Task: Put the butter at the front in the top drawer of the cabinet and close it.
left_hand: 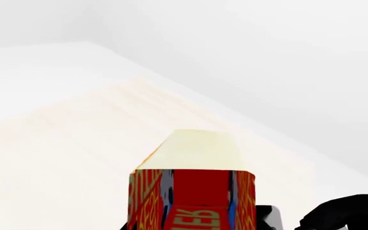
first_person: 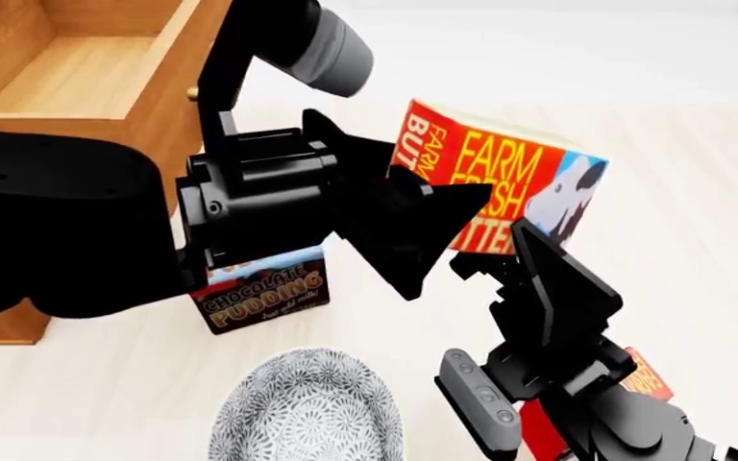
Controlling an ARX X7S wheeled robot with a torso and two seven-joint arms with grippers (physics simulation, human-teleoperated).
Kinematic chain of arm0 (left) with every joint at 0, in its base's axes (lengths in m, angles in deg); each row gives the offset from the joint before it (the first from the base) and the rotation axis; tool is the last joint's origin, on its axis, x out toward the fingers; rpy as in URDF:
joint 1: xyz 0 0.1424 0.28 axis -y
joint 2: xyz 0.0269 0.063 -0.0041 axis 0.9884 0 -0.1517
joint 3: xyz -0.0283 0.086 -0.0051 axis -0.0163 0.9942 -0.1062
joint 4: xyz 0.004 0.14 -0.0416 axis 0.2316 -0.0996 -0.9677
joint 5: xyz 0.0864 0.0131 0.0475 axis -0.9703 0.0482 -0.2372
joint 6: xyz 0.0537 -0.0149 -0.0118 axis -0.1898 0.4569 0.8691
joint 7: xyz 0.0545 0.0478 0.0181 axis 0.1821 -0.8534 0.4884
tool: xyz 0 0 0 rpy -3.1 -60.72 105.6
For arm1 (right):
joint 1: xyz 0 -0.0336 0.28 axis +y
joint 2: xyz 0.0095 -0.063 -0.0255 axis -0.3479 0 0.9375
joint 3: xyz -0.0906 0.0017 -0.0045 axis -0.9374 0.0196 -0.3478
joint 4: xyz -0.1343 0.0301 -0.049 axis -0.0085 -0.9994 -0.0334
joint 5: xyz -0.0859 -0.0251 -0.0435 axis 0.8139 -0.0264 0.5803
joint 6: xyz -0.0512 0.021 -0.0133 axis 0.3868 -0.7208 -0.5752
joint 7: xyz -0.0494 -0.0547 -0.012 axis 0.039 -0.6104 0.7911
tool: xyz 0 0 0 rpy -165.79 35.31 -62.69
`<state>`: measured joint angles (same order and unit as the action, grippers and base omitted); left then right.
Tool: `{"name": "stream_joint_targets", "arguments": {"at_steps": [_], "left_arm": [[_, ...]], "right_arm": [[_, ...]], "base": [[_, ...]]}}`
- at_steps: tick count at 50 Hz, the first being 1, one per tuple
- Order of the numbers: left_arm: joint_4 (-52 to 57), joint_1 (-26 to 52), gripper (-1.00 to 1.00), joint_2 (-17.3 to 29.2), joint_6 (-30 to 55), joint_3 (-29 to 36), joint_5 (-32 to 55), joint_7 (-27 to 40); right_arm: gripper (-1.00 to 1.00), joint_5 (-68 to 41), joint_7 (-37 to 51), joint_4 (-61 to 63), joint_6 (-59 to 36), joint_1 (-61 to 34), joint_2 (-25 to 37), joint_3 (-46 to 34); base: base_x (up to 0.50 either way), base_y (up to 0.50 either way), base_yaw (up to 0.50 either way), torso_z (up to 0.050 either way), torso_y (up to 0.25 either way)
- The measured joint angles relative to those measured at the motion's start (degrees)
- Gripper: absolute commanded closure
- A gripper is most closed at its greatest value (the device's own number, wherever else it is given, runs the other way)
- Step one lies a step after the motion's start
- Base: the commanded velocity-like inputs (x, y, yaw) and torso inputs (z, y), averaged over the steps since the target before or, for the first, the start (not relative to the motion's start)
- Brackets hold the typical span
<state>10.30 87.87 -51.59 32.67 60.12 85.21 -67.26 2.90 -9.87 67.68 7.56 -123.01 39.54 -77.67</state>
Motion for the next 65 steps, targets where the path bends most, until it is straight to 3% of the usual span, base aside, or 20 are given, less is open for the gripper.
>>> {"name": "stream_joint_targets", "arguments": {"at_steps": [9,10,37,53,65], "left_arm": [[-0.1,-0.4,1.00,0.2,-1.4,0.2,3.5,3.0],[-0.1,-0.5,1.00,0.2,-1.6,0.3,3.8,3.3],[1.9,-1.9,1.00,2.0,-4.7,-3.5,5.5,5.8],[10.3,-0.6,1.00,6.3,-10.3,-11.7,10.9,9.8],[14.9,-1.1,1.00,10.2,-13.6,-16.3,2.7,14.5]], "right_arm": [[1.00,0.1,0.0,0.3,0.1,0.2,0.2,0.1],[-1.00,0.0,0.0,0.4,0.1,0.3,0.2,0.1],[-1.00,-3.5,-0.6,-0.2,0.9,1.3,-0.1,2.4],[-1.00,-4.2,-0.8,0.3,1.0,1.9,0.1,3.5],[-1.00,-8.4,-2.5,2.1,0.7,2.8,0.7,6.2]], "base": [[0.00,0.00,0.00,-0.002,-0.002],[0.00,0.00,0.00,0.000,0.000],[0.00,0.00,0.00,0.000,0.000],[0.00,0.00,0.00,0.000,0.000],[0.00,0.00,0.00,0.000,0.000]]}}
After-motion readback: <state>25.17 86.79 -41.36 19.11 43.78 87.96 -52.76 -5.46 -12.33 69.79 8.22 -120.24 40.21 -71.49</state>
